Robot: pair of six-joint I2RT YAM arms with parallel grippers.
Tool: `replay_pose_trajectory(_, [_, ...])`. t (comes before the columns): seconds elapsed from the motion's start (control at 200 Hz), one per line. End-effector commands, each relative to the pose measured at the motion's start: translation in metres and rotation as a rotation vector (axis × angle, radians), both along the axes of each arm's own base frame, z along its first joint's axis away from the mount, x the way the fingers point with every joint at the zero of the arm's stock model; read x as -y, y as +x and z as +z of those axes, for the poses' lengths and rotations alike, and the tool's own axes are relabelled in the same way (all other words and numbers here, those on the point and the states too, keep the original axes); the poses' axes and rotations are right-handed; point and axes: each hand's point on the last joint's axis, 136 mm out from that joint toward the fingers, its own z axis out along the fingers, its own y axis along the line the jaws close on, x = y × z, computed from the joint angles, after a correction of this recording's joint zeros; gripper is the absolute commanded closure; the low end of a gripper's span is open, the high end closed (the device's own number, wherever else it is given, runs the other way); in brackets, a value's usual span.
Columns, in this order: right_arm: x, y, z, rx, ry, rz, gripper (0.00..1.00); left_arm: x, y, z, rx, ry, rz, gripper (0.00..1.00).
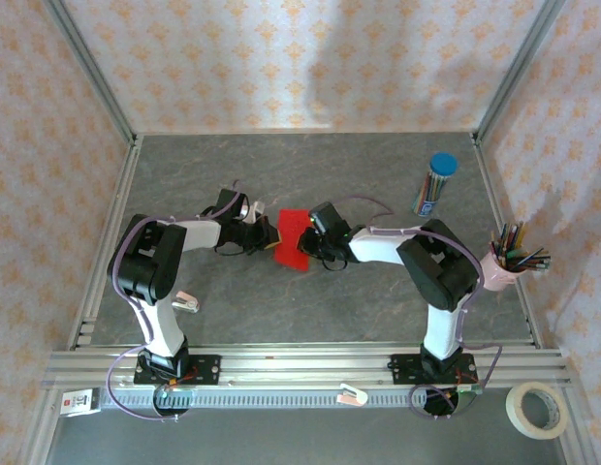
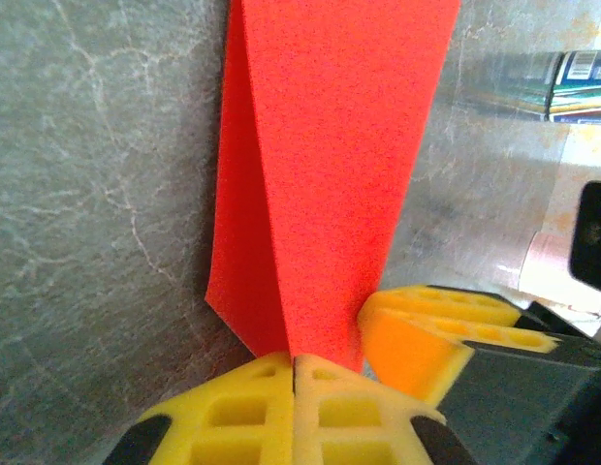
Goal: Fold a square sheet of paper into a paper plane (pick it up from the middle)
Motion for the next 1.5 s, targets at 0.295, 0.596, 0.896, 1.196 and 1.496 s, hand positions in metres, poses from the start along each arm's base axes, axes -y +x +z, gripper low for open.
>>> replay_pose_trajectory(0.295, [0.039,0.037,0.113,0.487,-0.173,0.028,0.05,-0.01,0.009,0.029,0.008,-0.066,0.222,1.0])
replay_pose_trajectory(0.596, [0.033,0.012,0.134,0.722,-0.174,0.196,0.01,-0.01,0.005,0.03,-0.054,-0.141,0.4,1.0])
replay_pose_trajectory(0.896, [-0.003,-0.037,0.123,0.84,-0.107,0.489,0.1,-0.004,0.002,0.024,-0.084,-0.128,0.409,1.0])
replay_pose_trajectory(1.196, [-0.023,-0.063,0.093,0.86,-0.169,0.716,0.37,-0.003,0.0,0.023,-0.088,-0.119,0.401,1.0])
replay_pose_trajectory(1.496, [-0.038,-0.067,0.071,0.885,-0.271,0.838,0.42,-0.003,-0.001,0.022,-0.095,-0.115,0.397,1.0])
